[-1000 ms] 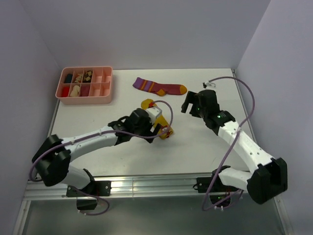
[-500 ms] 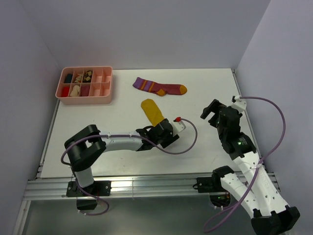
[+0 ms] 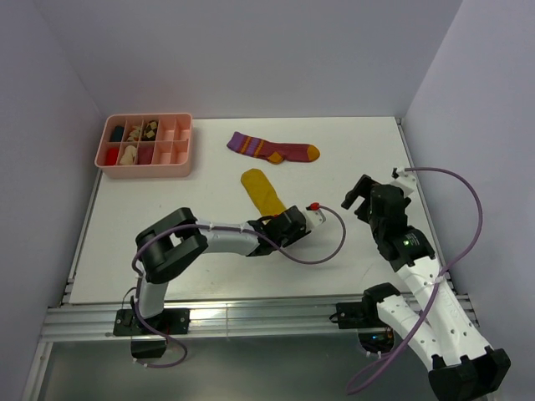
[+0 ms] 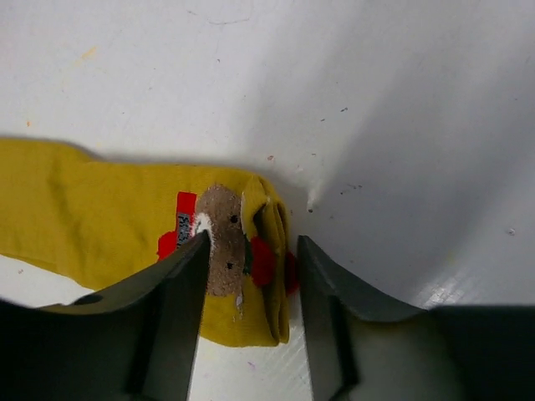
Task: Roll the socks
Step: Roll the sock at the center of the board.
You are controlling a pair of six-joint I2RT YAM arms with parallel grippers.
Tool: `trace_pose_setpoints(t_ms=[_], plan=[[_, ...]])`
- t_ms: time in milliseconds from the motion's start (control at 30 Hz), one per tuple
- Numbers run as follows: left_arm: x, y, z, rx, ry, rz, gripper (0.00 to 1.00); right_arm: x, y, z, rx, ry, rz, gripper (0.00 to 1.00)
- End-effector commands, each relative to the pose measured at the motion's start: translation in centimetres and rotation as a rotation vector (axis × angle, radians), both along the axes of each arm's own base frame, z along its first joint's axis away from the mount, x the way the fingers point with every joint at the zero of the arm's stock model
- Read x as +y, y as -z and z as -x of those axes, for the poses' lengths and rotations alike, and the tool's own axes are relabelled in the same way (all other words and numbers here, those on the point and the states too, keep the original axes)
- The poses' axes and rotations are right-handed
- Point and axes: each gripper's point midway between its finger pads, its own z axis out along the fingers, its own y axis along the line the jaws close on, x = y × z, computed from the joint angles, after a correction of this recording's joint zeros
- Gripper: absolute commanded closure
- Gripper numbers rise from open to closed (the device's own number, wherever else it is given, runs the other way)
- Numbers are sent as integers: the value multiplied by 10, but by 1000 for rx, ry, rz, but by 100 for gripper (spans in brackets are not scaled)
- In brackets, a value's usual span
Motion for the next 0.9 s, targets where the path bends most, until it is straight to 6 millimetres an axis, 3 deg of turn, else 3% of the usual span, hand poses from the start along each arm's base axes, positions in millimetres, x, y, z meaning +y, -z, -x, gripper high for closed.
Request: trace_pose_setpoints(t_ms=[0,133,167,233,367,467,500,533,600,633,867], plan=[[5,20,-1,2,-7,-67,51,1,-2,-3,-13,4,-18,1],[12,31,2,30,-27,-106,78,2,0,-3,-14,-5,-24,1],[13,33,4,41,-30,-113,89,3,1,-3,-12,-10,-25,2],[14,32,7,66,-33,-101,99,5,1,-4,-13,-19,-31,2],[7,16,19,162,-36,-11,100,12,-1,-6,-21,-59,-41,5],[-3,-6,28,357,-27,144,99,19,-4,-7,-28,-104,-40,7],[4,-13,16,394,-63,181,99,21,-5,-7,-28,-115,-42,7],[0,-18,24,484,-27,222,99,22,-6,-8,-28,-125,-44,8],[10,-22,11,566,-95,289,99,29,-5,-9,-26,-164,-52,8],[9,-25,15,636,-80,320,100,32,-4,-11,-21,-180,-54,9],[36,-26,-4,1010,-238,508,99,62,9,-15,45,-341,-90,13]])
